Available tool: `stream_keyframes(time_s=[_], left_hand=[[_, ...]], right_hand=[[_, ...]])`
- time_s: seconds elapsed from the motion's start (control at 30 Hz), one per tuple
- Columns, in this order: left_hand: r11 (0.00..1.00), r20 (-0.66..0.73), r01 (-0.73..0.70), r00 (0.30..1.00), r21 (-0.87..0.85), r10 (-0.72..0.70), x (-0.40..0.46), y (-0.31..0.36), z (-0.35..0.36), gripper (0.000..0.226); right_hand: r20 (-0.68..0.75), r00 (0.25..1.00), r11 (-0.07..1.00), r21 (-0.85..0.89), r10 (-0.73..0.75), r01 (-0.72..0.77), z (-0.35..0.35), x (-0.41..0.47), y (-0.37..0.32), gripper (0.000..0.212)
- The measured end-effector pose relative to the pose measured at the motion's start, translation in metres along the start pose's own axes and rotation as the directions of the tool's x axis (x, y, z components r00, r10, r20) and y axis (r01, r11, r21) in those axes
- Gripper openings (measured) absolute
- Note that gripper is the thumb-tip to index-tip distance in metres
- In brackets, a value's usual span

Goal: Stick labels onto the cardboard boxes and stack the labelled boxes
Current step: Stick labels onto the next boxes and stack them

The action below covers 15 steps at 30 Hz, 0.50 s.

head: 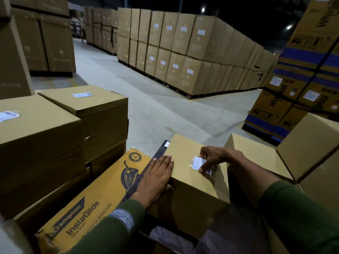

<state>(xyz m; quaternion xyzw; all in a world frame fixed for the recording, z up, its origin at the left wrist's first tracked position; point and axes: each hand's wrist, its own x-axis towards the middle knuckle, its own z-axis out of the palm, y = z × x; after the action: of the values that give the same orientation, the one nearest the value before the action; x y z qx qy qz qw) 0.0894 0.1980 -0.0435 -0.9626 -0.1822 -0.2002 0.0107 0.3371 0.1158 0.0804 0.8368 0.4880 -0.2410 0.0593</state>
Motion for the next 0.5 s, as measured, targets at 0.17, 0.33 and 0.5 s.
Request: stream_keyframes(time_s=[0.17, 0.33, 0.5], left_hand=[[1.0, 0.003, 0.005, 1.0, -0.016, -0.005, -0.001, 0.001, -0.004, 0.092], [0.999, 0.025, 0.018, 1.0, -0.03, -0.017, -0.002, 0.002, -0.007, 0.093], [1.0, 0.017, 0.004, 1.0, -0.017, -0.004, -0.002, 0.001, -0.007, 0.091]], right_hand=[[-0.09, 0.994, 0.998, 0.0, -0.064, 0.064, 0.003, -0.003, 0.01, 0.042], [-0.173, 0.981, 0.991, 0.083, -0.09, 0.106, -0.001, -0.022, 0.016, 0.027], [-0.491, 0.869, 0.697, 0.645, 0.062, 0.315, 0.025, -0.054, 0.02, 0.019]])
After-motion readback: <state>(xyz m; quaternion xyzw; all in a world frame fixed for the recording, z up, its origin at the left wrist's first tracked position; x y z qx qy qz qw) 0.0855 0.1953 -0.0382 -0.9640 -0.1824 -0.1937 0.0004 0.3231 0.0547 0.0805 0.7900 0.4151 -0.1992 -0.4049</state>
